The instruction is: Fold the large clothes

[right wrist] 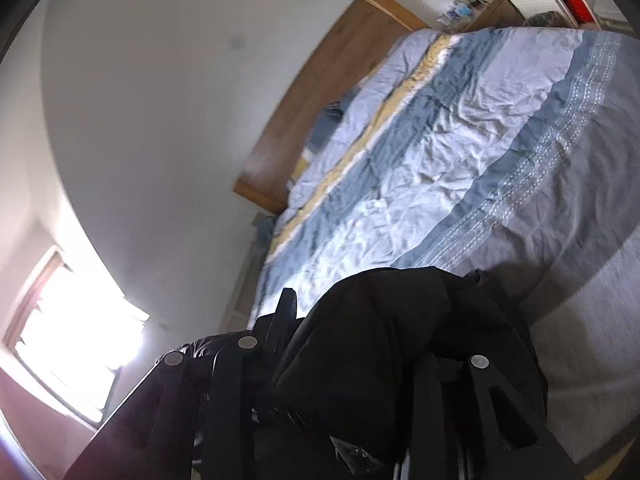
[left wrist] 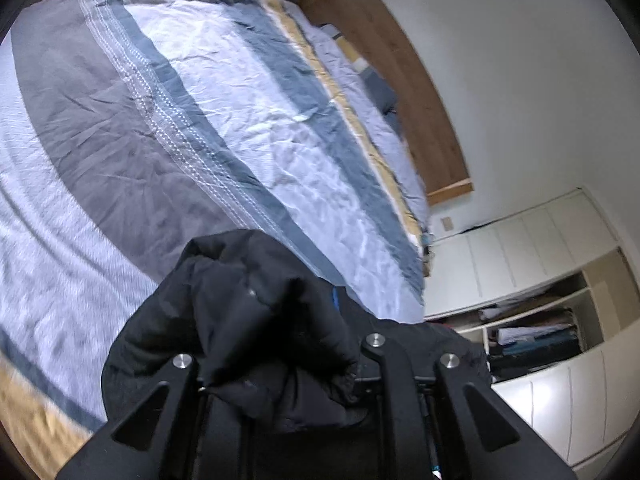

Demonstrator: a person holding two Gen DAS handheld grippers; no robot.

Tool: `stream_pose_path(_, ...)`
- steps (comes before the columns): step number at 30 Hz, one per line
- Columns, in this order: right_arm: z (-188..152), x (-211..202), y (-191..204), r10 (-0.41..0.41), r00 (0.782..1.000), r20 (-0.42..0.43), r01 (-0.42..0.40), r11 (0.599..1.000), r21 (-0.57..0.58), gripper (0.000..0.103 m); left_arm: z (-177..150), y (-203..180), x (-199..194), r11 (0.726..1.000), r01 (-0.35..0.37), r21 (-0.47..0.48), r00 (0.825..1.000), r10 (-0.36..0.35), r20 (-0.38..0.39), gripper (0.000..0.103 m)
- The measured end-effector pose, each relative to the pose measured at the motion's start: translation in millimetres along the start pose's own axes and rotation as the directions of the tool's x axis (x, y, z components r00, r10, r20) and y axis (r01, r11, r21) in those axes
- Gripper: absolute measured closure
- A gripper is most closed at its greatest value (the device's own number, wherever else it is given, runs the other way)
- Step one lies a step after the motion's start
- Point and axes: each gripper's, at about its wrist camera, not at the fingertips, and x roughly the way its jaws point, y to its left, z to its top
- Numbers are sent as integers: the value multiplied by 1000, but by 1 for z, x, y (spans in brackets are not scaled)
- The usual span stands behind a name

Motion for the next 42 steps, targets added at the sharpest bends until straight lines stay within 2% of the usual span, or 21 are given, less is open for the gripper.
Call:
stream_pose_path(6,15,64,-26,-137,990,-33,137,991,2,71,26,33,72,997,-64,-51,997,62,-37,85)
stream_pose_path(9,18,90,-48,-169,984,-60,171,985,37,70,34,49,105,994,-70,-88,996,65,-61,82)
stream_pose_path(12,19,110,-68,-175,981,-85,181,980,77,68,41,60,135,992,-59,-108,995,50,-87,81)
stream_pose_path(17,21,126,-92,-130,986,-102,145,977,158,63,46,73,169,988,-27,-155,993,9,-118,81)
stream_pose_path(19,21,126,-94,-99,990,-99,115,978,174,51,48,73,173,986,-23,-165,993,3,-119,80)
stream_pose_path(21,22,124,-95,-76,993,-85,91,978,190,42,48,72,173,984,-3,-180,993,-18,-115,72)
stream_pose_path(23,22,121,-94,-66,995,-80,80,978,195,37,49,68,166,979,56,-195,993,-76,-94,48)
stream_pose_path(25,23,117,-91,-53,996,-71,67,977,203,30,53,60,154,977,91,-195,992,-106,-68,42)
stream_pose_path(27,24,112,-86,-45,997,-60,57,978,202,11,57,54,144,975,106,-194,992,-117,-47,41)
stream_pose_path(29,27,104,-78,-72,997,-40,78,979,186,7,63,49,131,977,106,-186,993,-113,-29,41)
stream_pose_path(33,36,82,-68,-91,996,-2,90,979,182,6,71,34,100,986,101,-134,995,-101,8,41)
stream_pose_path(36,39,66,-52,-116,993,4,115,986,123,6,69,18,71,998,42,-53,999,-40,38,41)
stream_pose_path(37,39,61,-43,-123,992,0,122,988,95,6,64,8,63,1000,2,-3,999,-1,45,41)
stream_pose_path(40,30,55,-15,-132,991,-20,132,991,7,6,45,-17,52,992,-50,115,998,47,30,41)
stream_pose_path(42,19,57,5,-153,987,-47,150,987,-64,6,23,-37,55,976,-78,201,997,79,7,41)
